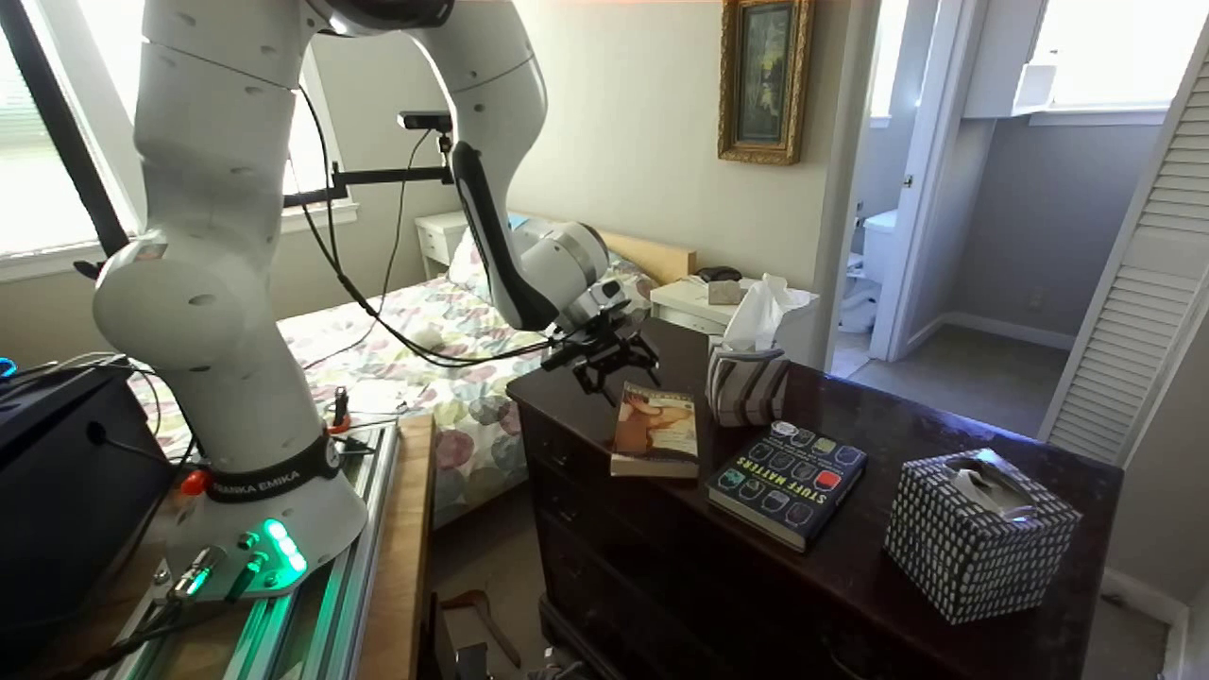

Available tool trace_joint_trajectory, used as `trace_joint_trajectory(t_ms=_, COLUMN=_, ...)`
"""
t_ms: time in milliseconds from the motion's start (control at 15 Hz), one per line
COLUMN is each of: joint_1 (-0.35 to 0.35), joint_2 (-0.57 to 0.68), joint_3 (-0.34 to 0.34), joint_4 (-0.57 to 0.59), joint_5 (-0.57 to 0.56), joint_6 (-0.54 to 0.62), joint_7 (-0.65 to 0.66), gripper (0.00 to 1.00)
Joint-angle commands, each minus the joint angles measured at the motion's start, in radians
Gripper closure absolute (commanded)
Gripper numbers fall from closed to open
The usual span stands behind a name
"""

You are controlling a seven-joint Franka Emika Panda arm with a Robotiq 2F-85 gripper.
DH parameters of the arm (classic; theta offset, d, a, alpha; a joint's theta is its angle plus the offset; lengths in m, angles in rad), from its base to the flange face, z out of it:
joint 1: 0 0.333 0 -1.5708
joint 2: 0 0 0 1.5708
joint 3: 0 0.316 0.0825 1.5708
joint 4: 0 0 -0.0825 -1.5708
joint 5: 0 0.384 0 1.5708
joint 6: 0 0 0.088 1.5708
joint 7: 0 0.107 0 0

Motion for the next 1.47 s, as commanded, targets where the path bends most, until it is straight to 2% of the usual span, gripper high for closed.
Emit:
trace_joint_trajectory(t_ms=0, joint_1=-0.001, joint_2=-0.009, joint_3=-0.006, joint_4=0.001, joint_5=0.009, joint_6=-0.012, joint_7=-0.018, gripper=0.00)
trace_joint_trajectory(t_ms=467, joint_1=0.001, joint_2=0.013, joint_3=-0.030, joint_4=0.016, joint_5=-0.029, joint_6=-0.032, joint_7=0.023, gripper=0.00)
trace_joint_trajectory(t_ms=1067, joint_1=-0.006, joint_2=0.046, joint_3=-0.058, joint_4=0.021, joint_5=-0.071, joint_6=-0.053, joint_7=0.152, gripper=0.00)
trace_joint_trajectory(t_ms=1133, joint_1=-0.007, joint_2=0.046, joint_3=-0.061, joint_4=0.020, joint_5=-0.071, joint_6=-0.053, joint_7=0.164, gripper=0.05)
trace_joint_trajectory(t_ms=1200, joint_1=-0.008, joint_2=0.045, joint_3=-0.063, joint_4=0.020, joint_5=-0.072, joint_6=-0.051, joint_7=0.174, gripper=0.26)
trace_joint_trajectory(t_ms=1333, joint_1=-0.007, joint_2=0.043, joint_3=-0.069, joint_4=0.019, joint_5=-0.076, joint_6=-0.054, joint_7=0.202, gripper=0.31)
trace_joint_trajectory(t_ms=1400, joint_1=-0.008, joint_2=0.043, joint_3=-0.071, joint_4=0.018, joint_5=-0.076, joint_6=-0.053, joint_7=0.210, gripper=0.37)
